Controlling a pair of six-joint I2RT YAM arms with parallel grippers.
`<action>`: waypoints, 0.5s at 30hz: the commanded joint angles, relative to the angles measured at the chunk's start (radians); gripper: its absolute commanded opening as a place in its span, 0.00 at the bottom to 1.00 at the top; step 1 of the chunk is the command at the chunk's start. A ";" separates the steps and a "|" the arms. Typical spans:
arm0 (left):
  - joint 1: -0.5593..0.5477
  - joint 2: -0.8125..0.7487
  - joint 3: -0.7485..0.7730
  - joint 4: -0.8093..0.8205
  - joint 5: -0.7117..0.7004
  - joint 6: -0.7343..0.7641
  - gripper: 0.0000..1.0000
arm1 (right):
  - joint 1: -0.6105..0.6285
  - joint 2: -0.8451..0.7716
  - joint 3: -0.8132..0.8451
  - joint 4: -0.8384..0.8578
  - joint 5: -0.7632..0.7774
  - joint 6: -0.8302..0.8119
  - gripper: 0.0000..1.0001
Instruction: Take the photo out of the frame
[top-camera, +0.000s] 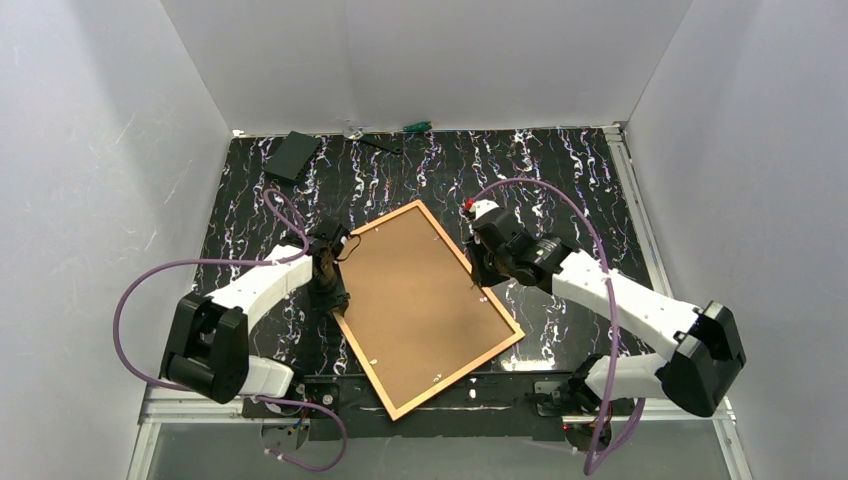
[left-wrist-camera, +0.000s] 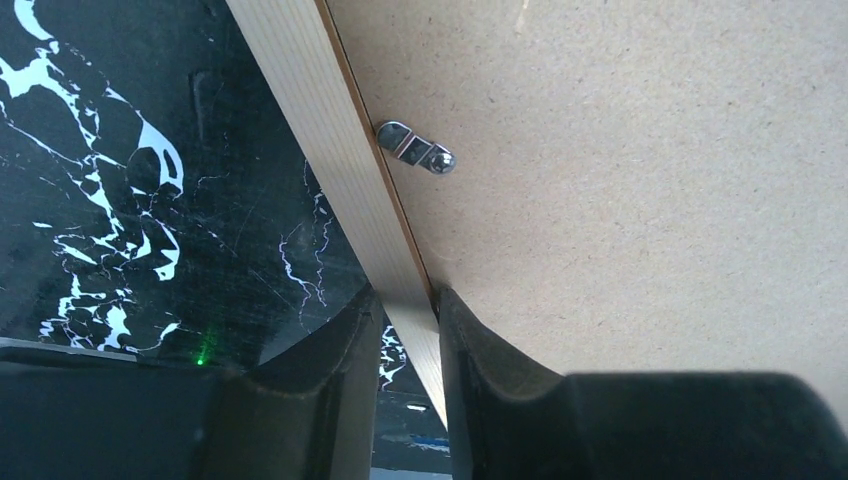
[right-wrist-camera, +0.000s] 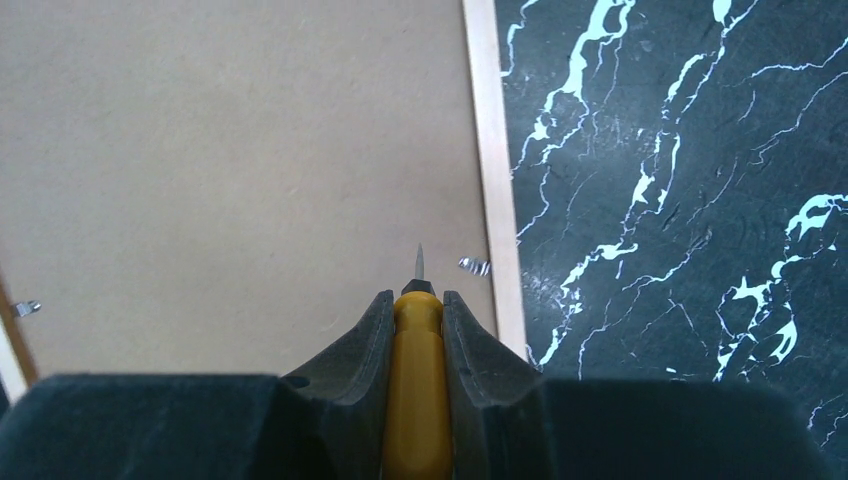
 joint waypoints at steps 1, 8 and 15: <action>-0.009 0.027 0.023 -0.146 -0.015 0.051 0.00 | -0.038 0.087 0.060 -0.012 -0.008 -0.026 0.01; -0.006 0.053 0.010 -0.131 -0.087 -0.074 0.00 | -0.038 0.179 0.145 -0.184 0.050 -0.043 0.01; 0.001 0.081 0.011 -0.110 -0.152 -0.106 0.00 | -0.038 0.164 0.076 -0.196 0.041 -0.021 0.01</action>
